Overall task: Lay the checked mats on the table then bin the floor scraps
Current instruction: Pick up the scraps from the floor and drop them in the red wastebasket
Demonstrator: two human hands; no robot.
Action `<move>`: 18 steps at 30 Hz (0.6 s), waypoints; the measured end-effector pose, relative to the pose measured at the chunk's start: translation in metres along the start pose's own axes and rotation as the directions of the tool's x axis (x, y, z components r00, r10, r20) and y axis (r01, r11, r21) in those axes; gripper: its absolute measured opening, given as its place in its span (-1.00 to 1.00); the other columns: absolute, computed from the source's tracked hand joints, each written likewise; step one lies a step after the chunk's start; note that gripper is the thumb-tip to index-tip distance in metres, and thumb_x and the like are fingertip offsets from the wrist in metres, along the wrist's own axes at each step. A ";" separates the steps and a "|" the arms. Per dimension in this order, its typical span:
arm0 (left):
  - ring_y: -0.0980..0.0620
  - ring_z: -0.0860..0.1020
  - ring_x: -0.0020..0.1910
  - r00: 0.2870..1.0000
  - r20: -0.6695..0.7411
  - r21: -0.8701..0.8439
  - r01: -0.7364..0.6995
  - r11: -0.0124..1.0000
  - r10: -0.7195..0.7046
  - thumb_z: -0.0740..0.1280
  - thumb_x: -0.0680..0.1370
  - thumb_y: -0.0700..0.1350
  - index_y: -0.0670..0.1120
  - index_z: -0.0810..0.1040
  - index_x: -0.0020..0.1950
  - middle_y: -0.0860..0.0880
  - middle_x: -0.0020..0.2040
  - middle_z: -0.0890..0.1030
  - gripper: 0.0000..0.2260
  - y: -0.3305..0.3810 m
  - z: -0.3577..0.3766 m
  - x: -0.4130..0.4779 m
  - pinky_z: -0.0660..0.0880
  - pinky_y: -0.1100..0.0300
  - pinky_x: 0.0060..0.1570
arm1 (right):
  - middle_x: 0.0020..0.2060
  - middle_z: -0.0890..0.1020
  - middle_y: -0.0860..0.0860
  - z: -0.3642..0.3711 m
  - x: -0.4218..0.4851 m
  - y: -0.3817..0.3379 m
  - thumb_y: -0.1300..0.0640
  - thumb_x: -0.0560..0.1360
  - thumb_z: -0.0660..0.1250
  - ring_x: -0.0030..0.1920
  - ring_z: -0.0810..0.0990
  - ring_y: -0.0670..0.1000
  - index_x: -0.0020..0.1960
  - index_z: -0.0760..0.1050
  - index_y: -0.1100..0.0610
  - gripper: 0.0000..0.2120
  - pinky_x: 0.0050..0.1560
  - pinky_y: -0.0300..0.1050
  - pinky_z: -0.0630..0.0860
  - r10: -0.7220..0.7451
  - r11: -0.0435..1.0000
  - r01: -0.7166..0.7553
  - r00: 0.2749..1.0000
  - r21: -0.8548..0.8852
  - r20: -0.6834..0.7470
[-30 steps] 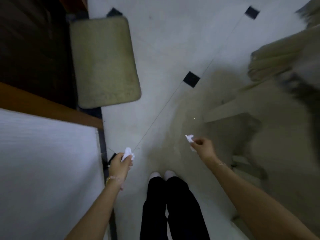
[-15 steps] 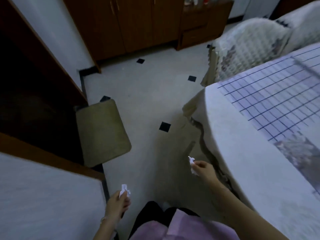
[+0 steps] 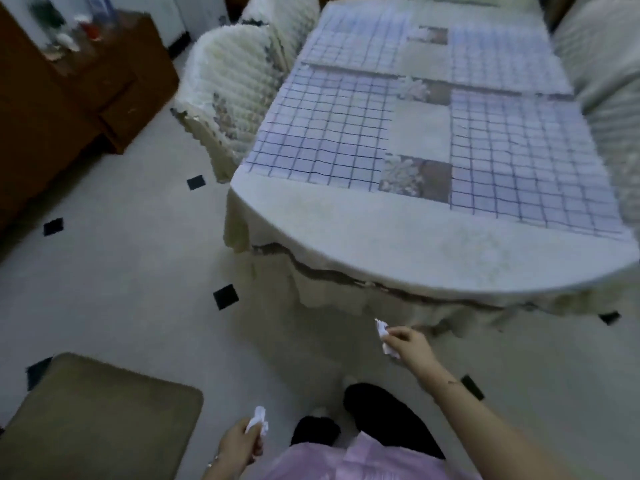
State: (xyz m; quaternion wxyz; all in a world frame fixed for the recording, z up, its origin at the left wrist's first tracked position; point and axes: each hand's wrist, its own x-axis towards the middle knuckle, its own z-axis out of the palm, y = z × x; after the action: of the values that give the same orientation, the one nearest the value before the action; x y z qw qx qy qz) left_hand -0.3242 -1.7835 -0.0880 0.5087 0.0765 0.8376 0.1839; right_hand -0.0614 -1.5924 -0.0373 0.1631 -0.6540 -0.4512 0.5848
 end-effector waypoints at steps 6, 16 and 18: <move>-0.03 0.46 -0.45 0.932 0.298 0.329 -0.303 0.894 0.206 0.23 0.50 0.17 -0.11 0.56 -0.36 -0.04 -0.51 0.50 -0.58 0.060 0.019 -0.002 0.37 0.25 -0.40 | -0.36 0.54 0.12 -0.022 -0.107 0.122 0.24 0.51 0.33 -0.31 0.48 0.05 -0.21 0.57 0.28 -0.84 -0.29 -0.16 0.42 0.396 0.873 -0.268 0.877 0.408 -0.273; 0.06 0.40 -0.40 0.589 0.767 0.364 -0.727 0.583 0.256 0.26 0.56 -0.02 -0.07 0.54 -0.26 0.04 -0.42 0.47 -0.77 0.165 0.198 -0.059 0.33 0.22 -0.37 | -0.39 0.55 0.16 -0.009 -0.236 0.271 0.22 0.49 0.36 -0.50 0.47 0.00 -0.14 0.61 0.26 -0.89 -0.49 -0.26 0.39 0.784 0.501 -0.217 0.525 0.838 -0.333; 0.08 0.40 -0.41 0.548 0.797 0.347 -0.759 0.551 0.253 0.28 0.55 -0.04 -0.06 0.53 -0.27 0.04 -0.41 0.47 -0.79 0.179 0.238 -0.077 0.33 0.21 -0.37 | -0.36 0.59 0.19 -0.012 -0.240 0.289 0.27 0.48 0.35 -0.36 0.51 0.09 -0.12 0.60 0.31 -0.90 -0.29 -0.15 0.44 0.821 0.424 -0.180 0.490 0.888 -0.293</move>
State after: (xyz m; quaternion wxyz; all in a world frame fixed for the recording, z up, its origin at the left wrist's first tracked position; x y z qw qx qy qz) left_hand -0.0891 -1.5884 -0.0547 0.6236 0.5707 0.5340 -0.0164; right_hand 0.0872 -1.9318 -0.0997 0.3759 -0.7961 0.1859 0.4362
